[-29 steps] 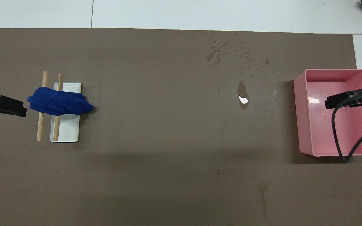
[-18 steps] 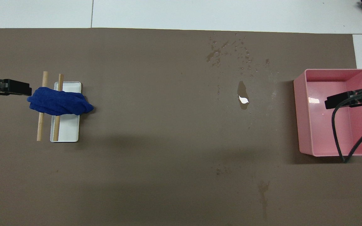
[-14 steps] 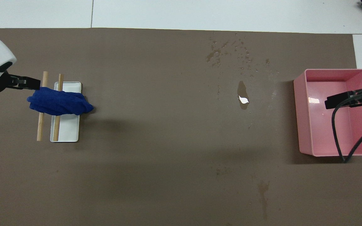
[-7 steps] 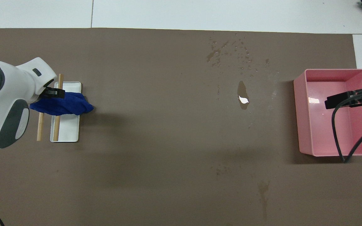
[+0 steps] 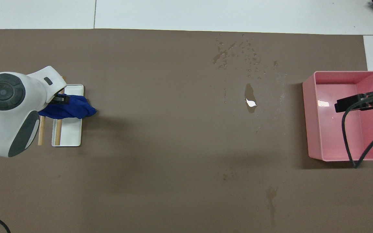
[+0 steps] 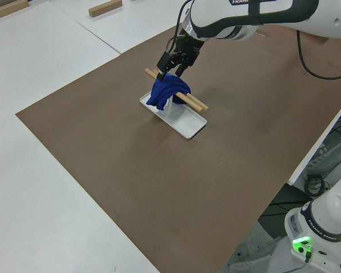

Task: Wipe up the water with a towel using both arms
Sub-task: 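Grasp the blue towel with the left gripper, then lift the towel with the left gripper while the right gripper approaches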

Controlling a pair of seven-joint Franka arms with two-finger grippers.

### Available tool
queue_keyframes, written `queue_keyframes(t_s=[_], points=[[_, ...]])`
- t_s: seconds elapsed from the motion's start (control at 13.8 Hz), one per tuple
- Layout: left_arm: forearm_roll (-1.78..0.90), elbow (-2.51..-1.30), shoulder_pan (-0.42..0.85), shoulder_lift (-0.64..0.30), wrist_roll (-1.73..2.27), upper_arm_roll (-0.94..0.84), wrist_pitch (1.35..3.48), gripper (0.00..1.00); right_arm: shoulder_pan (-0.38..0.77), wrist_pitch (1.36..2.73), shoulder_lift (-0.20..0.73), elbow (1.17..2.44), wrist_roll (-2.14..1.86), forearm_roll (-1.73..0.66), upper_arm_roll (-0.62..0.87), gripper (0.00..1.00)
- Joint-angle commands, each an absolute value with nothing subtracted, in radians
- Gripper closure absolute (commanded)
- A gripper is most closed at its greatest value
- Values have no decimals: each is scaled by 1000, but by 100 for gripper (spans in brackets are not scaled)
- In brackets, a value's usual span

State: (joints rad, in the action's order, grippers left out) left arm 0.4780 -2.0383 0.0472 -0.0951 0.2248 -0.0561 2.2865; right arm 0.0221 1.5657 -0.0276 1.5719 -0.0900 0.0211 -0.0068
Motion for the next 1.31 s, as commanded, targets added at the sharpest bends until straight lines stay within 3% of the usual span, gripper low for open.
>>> queue_keyframes(t_s=[0.0, 0.15, 0.29, 0.36, 0.44, 0.87, 1.24], points=[[526, -2056, 52, -95, 261, -49, 2324, 19, 14, 1571, -44, 1589, -107, 29, -3, 0], [526, -2051, 52, -97, 259, -49, 2313, 47, 2, 1566, -44, 1589, -109, 29, -5, 0], [526, -2048, 51, -97, 259, -49, 2309, 82, 2, 1562, -44, 1588, -109, 29, -5, 0], [526, -2042, 51, -100, 258, -49, 2306, 95, 2, 1563, -44, 1588, -107, 29, -5, 0], [526, -2040, 51, -100, 258, -49, 2301, 100, 2, 1566, -44, 1589, -115, 29, -3, 0], [496, -1901, 58, -115, 262, -54, 2108, 100, 14, 1557, -49, 1591, -133, 28, 15, 0], [-7, -1610, 48, -161, 467, -54, 1719, 100, 12, 1559, -51, 1595, -175, -18, 18, 0]])
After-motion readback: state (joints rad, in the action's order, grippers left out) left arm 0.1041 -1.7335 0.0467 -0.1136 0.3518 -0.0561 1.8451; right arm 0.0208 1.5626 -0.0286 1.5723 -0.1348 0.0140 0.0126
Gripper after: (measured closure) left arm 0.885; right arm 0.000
